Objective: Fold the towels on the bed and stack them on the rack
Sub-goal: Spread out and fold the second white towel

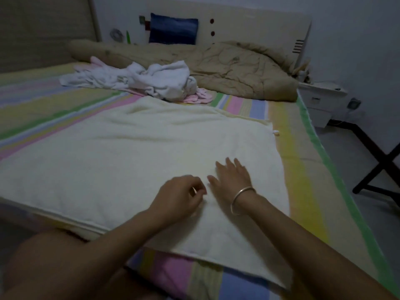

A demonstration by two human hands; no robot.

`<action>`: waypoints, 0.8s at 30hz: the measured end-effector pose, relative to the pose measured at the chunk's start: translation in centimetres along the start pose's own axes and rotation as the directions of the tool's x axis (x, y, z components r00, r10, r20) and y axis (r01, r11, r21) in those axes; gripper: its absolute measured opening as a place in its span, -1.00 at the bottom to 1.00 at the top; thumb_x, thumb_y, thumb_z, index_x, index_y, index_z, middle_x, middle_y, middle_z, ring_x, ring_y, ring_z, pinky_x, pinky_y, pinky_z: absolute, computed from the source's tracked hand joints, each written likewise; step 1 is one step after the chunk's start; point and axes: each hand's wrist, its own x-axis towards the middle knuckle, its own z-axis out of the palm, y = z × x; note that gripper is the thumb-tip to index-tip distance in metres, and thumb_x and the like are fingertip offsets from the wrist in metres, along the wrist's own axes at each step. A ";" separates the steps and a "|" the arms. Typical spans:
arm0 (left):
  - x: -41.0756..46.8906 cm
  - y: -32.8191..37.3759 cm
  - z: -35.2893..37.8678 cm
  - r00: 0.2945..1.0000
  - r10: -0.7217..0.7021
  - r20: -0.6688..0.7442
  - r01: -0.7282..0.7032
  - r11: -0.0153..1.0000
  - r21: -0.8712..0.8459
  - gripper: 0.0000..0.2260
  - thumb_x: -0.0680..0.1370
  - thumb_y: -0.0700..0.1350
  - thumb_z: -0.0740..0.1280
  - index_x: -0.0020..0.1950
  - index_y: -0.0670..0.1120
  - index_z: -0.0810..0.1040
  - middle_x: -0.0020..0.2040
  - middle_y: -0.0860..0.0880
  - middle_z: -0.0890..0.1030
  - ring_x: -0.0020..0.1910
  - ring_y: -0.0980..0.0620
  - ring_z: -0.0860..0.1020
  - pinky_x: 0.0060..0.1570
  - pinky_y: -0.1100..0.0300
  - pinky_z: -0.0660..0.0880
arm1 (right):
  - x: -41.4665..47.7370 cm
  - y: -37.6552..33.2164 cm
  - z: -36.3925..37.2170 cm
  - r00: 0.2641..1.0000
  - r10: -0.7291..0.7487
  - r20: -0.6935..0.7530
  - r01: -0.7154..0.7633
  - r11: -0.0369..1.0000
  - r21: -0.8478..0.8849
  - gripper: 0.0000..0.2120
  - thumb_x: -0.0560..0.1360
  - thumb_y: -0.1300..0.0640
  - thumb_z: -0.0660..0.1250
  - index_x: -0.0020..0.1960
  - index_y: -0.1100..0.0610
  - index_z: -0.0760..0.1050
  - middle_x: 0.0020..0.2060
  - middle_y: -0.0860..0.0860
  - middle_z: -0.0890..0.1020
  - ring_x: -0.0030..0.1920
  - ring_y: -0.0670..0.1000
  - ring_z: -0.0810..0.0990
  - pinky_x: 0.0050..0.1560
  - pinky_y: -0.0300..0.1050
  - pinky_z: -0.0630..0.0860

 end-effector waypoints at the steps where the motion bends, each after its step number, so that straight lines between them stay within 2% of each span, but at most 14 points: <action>1: 0.8 -2.2 -1.1 0.998 -0.043 -0.043 0.045 0.998 0.040 -0.81 0.45 0.05 0.24 -0.09 0.06 0.62 -0.16 0.09 0.60 -0.15 0.10 0.58 -0.07 0.09 0.51 | 1.6 -1.9 0.7 0.999 -0.017 0.050 0.016 1.000 0.018 -0.36 0.57 -0.29 -0.08 0.56 -0.01 -0.03 0.56 0.06 -0.08 0.54 0.10 -0.16 0.51 0.10 -0.17; 3: 2.3 -7.0 -3.2 0.990 -0.122 -0.068 0.131 0.981 0.145 -0.83 0.51 0.02 0.29 0.03 0.04 0.61 -0.01 0.05 0.61 0.02 0.03 0.57 0.02 0.11 0.47 | 4.7 -5.6 2.0 0.993 -0.013 0.117 0.009 1.000 0.030 -0.35 0.58 -0.29 -0.17 0.57 0.00 -0.13 0.55 0.06 -0.16 0.54 0.08 -0.22 0.49 0.12 -0.25; 5: 3.8 -11.7 -5.1 0.980 -0.197 -0.037 0.200 0.948 0.248 -0.76 0.57 0.02 0.29 0.21 0.01 0.55 0.21 0.01 0.56 0.21 -0.02 0.50 0.16 0.11 0.40 | 7.6 -8.8 3.0 0.992 0.016 0.121 -0.021 0.999 0.036 -0.33 0.58 -0.29 -0.21 0.57 0.03 -0.20 0.54 0.07 -0.22 0.53 0.06 -0.27 0.48 0.14 -0.31; 8: 5.7 -17.9 -7.5 0.961 -0.276 -0.008 0.259 0.894 0.365 -0.57 0.60 0.12 0.16 0.40 -0.03 0.42 0.46 -0.06 0.37 0.43 -0.05 0.33 0.37 0.12 0.26 | 12.1 -13.1 4.0 0.993 0.034 0.110 -0.039 0.998 0.041 -0.31 0.57 -0.30 -0.22 0.56 0.05 -0.23 0.53 0.08 -0.26 0.52 0.05 -0.31 0.47 0.15 -0.33; 11: 7.7 -23.1 -10.1 0.949 -0.314 0.028 0.269 0.852 0.449 -0.51 0.63 0.13 0.08 0.52 -0.05 0.25 0.56 -0.08 0.18 0.53 -0.02 0.16 0.47 0.10 0.14 | 16.7 -17.0 4.5 0.994 0.045 0.098 -0.049 0.998 0.044 -0.29 0.56 -0.31 -0.23 0.56 0.07 -0.25 0.53 0.07 -0.27 0.52 0.05 -0.32 0.47 0.16 -0.34; 15: 10.0 -26.5 -12.1 0.950 -0.313 0.014 0.278 0.861 0.426 -0.54 0.63 0.09 0.13 0.51 -0.03 0.28 0.55 -0.08 0.21 0.48 -0.08 0.26 0.42 0.07 0.21 | 21.4 -20.0 4.1 0.996 0.003 0.094 -0.007 0.999 0.034 -0.32 0.57 -0.29 -0.23 0.57 0.07 -0.15 0.55 0.03 -0.20 0.53 0.05 -0.28 0.48 0.14 -0.30; 18: 12.6 -28.3 -13.4 0.952 -0.307 0.016 0.267 0.853 0.448 -0.60 0.62 0.09 0.15 0.43 0.02 0.36 0.45 -0.01 0.38 0.36 -0.05 0.39 0.30 0.11 0.30 | 25.3 -21.5 3.4 0.997 -0.062 -0.041 0.064 0.997 0.036 -0.44 0.61 -0.21 -0.16 0.54 -0.02 0.11 0.55 -0.01 0.01 0.54 0.03 -0.14 0.50 0.10 -0.20; 21: 15.2 -30.2 -14.7 0.952 -0.306 0.023 0.265 0.859 0.439 -0.66 0.63 0.08 0.15 0.37 0.02 0.42 0.34 0.01 0.49 0.28 -0.04 0.45 0.22 0.12 0.35 | 29.9 -22.3 2.1 0.982 -0.061 -0.179 0.071 0.996 0.053 -0.54 0.61 -0.15 0.00 0.43 -0.01 0.32 0.48 0.01 0.26 0.51 0.05 0.11 0.49 0.00 0.02; 24: 18.0 -32.9 -15.4 0.952 -0.307 0.013 0.277 0.876 0.395 -0.69 0.63 0.06 0.16 0.31 0.02 0.48 0.25 0.01 0.54 0.20 -0.03 0.49 0.13 0.10 0.42 | 34.8 -23.2 0.7 0.986 -0.057 -0.158 0.074 0.992 0.103 -0.58 0.59 -0.11 0.11 0.37 0.04 0.39 0.34 0.07 0.44 0.37 0.11 0.33 0.34 -0.04 0.26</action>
